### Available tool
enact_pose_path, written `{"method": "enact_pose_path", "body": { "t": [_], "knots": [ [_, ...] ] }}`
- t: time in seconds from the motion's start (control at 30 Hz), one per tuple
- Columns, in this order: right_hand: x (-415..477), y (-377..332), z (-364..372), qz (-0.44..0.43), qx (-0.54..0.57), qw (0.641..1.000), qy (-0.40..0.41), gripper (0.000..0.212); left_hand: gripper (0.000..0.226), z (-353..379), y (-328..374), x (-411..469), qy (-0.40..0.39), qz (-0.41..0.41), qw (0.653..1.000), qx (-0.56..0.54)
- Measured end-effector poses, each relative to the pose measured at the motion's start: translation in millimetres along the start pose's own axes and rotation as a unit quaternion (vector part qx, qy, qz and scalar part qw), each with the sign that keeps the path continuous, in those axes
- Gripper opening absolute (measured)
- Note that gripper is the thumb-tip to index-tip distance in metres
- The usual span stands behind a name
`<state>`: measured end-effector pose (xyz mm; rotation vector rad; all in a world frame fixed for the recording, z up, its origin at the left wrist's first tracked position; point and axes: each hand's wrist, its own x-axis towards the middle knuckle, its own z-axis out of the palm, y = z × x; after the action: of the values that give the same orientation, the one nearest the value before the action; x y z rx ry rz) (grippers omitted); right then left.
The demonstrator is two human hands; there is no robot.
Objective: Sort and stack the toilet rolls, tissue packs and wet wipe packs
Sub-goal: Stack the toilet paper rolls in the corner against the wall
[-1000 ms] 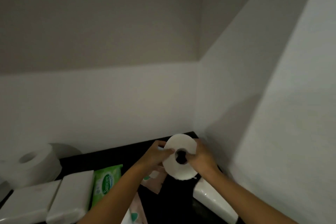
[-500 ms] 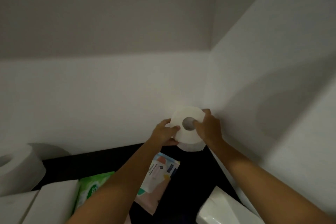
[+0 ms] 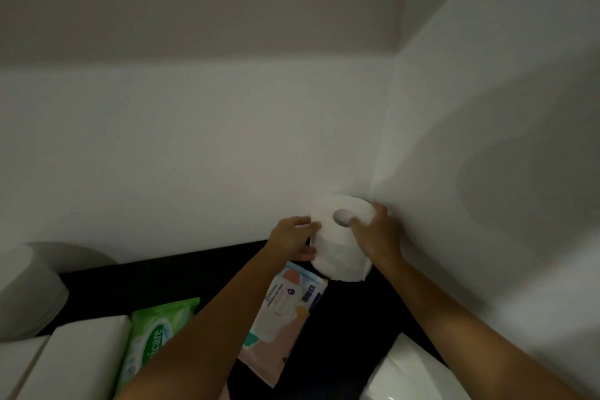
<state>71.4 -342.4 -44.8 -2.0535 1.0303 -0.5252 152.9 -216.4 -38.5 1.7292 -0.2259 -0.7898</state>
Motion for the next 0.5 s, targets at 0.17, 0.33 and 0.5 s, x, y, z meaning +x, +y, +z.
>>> {"method": "enact_pose_path", "body": {
  "t": [0.17, 0.33, 0.5],
  "knots": [
    [-8.7, 0.9, -0.4, 0.007, 0.045, 0.999, -0.01, 0.066, 0.043, 1.2, -0.4, -11.5, 0.005, 0.001, 1.0, -0.003],
    [-26.5, -5.6, -13.1, -0.002, 0.043, 0.999, -0.021, 0.068, 0.039, -3.6, 0.0, -41.1, 0.004, 0.003, 1.0, -0.003],
    [-61.2, -15.1, -34.2, -0.042, 0.049, 0.997, -0.03, 0.063, 0.039, -20.7, -11.8, -89.5, 0.009, 0.052, 0.996, 0.065]
  ]
}}
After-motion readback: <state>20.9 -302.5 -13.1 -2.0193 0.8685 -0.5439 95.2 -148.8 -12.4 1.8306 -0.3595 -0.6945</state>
